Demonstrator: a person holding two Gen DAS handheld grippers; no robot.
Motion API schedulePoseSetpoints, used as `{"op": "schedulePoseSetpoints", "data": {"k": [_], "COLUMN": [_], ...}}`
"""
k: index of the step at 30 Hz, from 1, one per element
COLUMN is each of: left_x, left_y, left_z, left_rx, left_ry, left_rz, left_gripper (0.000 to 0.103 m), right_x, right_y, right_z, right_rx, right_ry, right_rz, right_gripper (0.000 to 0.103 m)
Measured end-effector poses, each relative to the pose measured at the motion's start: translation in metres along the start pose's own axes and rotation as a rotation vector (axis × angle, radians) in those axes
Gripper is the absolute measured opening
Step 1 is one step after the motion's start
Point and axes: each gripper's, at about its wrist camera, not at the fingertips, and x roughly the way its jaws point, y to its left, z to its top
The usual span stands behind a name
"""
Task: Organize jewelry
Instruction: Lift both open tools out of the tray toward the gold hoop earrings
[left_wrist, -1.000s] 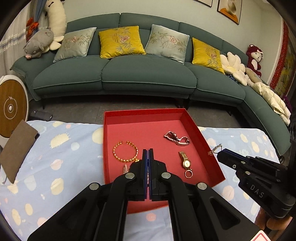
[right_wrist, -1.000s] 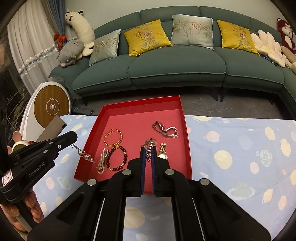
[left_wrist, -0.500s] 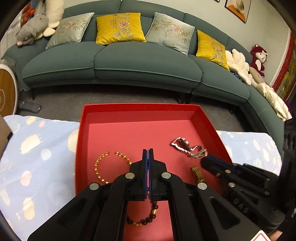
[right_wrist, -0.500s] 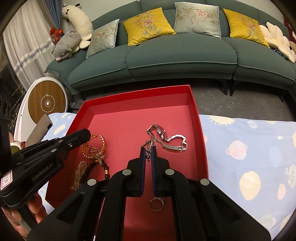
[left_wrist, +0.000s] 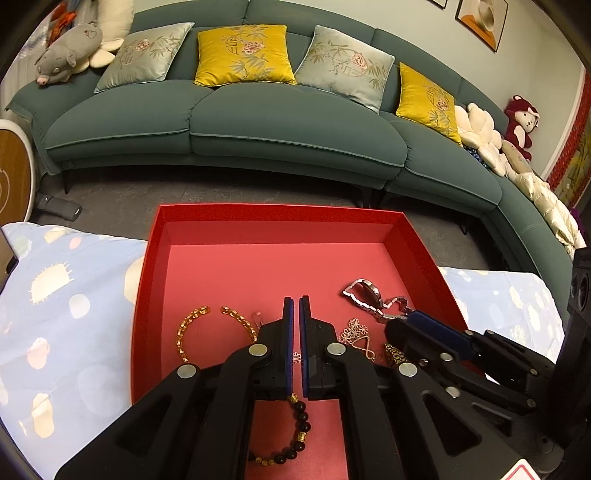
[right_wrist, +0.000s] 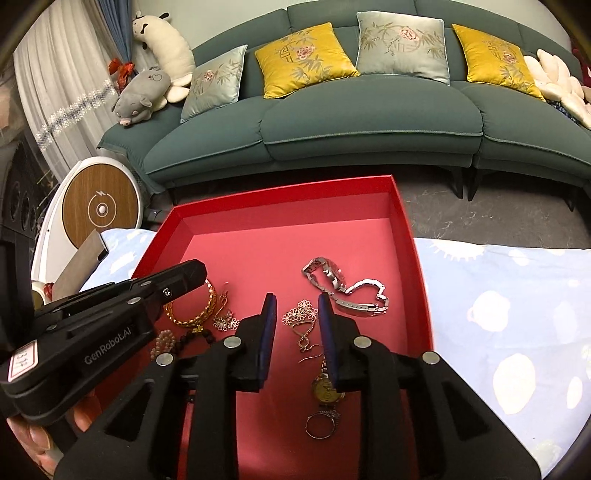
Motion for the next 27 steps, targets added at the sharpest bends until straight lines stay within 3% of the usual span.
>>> {"op": "schedulePoseSetpoints", "data": {"k": [6,12,18,27], "left_x": [-0.016,-0.074,-0.138,-0.189], "left_y": [-0.001,-0.007,-0.003,0.004], "left_z": [0.005,0.003,-0.038,-0.105], "left_rx": [0.011,0.039,0.061,0.047], "left_ry": [-0.004,-0.019,-0.029,0.031], "left_rz": [0.026,0.051,0.100,0.159], "left_gripper": [0.003,0.003,0.019,0.020], "right_x": [-0.015,-0.071,-0.129,-0.165], "right_y": [0.001,0.019,0.033,0.075], "right_z": [0.004,0.000,-0.038,-0.108], "right_rx": [-0.011,-0.068,-0.078,-0.120], "right_ry": [-0.013,-0.011,0.042,0.123], "right_rz": [-0.039,-0.084,-0.075,-0.093], "right_gripper": [0.023,0.023,0.023,0.023]}}
